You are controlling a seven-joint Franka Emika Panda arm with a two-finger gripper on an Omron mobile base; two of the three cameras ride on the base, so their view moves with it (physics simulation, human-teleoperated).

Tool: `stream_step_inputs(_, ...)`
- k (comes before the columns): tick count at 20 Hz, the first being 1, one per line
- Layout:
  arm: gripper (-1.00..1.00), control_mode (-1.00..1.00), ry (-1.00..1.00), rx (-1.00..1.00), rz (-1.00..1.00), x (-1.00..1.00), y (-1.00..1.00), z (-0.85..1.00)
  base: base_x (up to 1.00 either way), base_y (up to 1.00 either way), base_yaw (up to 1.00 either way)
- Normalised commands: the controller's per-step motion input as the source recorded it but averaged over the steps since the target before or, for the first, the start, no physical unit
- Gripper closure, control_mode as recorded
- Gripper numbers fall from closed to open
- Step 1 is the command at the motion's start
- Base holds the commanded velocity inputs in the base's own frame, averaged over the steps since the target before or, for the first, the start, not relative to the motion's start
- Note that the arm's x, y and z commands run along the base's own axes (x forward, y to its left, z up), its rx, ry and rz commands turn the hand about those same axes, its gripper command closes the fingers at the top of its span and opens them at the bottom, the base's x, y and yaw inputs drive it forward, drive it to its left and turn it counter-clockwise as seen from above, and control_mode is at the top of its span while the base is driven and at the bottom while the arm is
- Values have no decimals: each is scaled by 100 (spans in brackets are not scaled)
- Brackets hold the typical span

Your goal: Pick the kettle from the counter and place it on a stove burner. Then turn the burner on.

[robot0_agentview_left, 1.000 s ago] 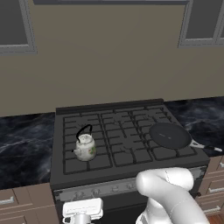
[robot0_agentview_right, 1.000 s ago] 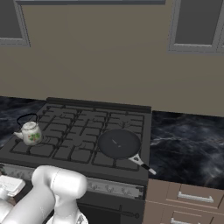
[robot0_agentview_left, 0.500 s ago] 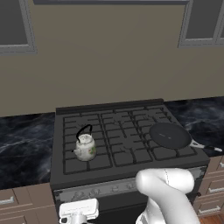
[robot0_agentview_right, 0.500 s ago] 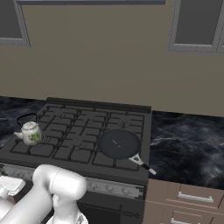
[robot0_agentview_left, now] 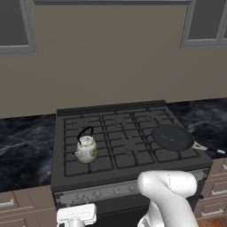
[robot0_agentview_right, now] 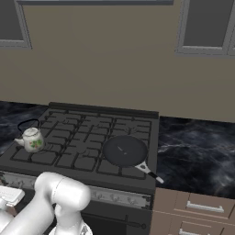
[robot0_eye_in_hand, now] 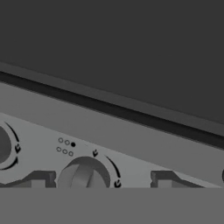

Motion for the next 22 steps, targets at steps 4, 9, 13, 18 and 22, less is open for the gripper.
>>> stream_step_inputs(4, -100, -100, 0, 0, 0, 19, -1, -1, 0, 0, 0)
stream_step_inputs(9, -100, -100, 0, 0, 0, 17, -1, 0, 0, 0, 0)
stream_step_inputs(13, -100, -100, 1, 0, 0, 26, -3, 0, 0, 0, 0)
stream_step_inputs(18, 100, -100, 0, 0, 0, 24, 0, 0, 0, 0, 0)
stream_step_inputs(22, 100, -100, 0, 0, 0, 16, -8, 0, 0, 0, 0)
